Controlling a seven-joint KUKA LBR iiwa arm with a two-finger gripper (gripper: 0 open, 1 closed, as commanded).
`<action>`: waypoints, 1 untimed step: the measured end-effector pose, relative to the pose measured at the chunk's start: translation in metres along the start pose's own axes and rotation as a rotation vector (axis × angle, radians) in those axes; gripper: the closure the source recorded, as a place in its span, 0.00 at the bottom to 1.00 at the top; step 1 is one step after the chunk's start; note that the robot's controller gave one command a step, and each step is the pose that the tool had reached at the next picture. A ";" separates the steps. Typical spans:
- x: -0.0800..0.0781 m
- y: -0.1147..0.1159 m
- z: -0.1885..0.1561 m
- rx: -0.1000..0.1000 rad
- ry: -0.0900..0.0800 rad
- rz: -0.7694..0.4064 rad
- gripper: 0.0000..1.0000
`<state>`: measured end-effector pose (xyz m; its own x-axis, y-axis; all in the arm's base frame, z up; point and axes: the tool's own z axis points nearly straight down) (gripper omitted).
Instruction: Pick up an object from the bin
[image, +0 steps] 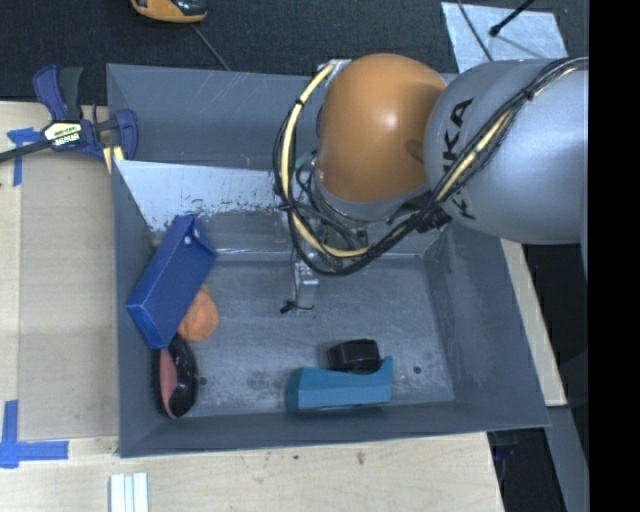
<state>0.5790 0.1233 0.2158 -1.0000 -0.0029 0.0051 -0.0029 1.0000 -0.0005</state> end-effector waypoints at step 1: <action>-0.001 -0.001 -0.005 -0.001 -0.009 0.003 0.00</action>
Offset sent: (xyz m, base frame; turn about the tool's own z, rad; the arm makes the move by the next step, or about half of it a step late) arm -0.0103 0.1081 -0.1458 -0.1241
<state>0.5805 0.1227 0.2211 -1.0000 0.0002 -0.0035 0.0002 1.0000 0.0009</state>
